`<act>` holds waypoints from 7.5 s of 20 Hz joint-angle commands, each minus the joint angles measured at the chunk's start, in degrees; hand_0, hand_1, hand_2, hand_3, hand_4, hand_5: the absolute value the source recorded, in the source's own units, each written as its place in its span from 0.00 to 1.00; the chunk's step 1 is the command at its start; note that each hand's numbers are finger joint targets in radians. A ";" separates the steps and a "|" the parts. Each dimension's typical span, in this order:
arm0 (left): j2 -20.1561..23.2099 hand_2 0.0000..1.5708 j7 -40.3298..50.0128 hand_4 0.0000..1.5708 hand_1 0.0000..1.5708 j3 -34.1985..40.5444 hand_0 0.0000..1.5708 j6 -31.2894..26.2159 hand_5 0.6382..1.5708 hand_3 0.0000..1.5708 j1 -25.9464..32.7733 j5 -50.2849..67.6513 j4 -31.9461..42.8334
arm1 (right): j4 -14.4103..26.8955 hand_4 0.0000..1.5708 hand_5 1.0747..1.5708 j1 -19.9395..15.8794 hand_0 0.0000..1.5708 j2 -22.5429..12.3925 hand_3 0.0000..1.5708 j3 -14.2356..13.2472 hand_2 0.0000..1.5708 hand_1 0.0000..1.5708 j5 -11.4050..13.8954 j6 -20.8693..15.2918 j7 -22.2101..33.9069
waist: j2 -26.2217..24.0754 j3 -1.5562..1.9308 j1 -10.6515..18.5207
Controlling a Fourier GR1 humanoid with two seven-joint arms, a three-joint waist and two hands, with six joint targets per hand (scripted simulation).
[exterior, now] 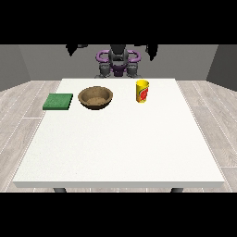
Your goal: Pick the cup and pour the ball into the bowl, then pick the bowl and place it on the pad
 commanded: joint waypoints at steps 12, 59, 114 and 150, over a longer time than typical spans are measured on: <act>3.54 0.00 -28.60 0.00 0.00 8.04 0.00 -5.27 0.87 0.00 -1.43 0.44 28.63 | 10.05 0.42 0.98 1.24 0.00 -5.42 0.00 -9.14 0.00 0.00 -8.19 12.23 -14.69 | 8.31 0.01 -3.48; -0.43 1.00 9.19 0.93 0.87 -21.10 0.87 24.63 0.96 1.00 -40.87 -55.65 73.28 | 39.52 0.44 0.98 -7.15 0.00 -20.84 0.00 -22.61 0.00 0.00 -17.66 25.68 -10.86 | -5.95 0.14 -3.37; 22.00 0.00 4.23 0.66 0.00 23.03 0.00 -25.13 0.99 0.00 -43.53 7.05 36.03 | 55.63 0.46 0.99 -14.01 0.00 -6.66 0.00 -21.61 0.00 0.00 -10.53 8.49 -27.21 | 4.93 0.08 17.67; 32.82 0.00 6.74 0.65 0.00 29.55 0.00 -29.25 0.96 0.00 -35.62 19.53 25.97 | 81.31 0.60 0.80 -20.80 1.00 -9.28 1.00 -19.16 1.00 1.00 -3.84 -4.17 -37.33 | 13.33 0.00 16.10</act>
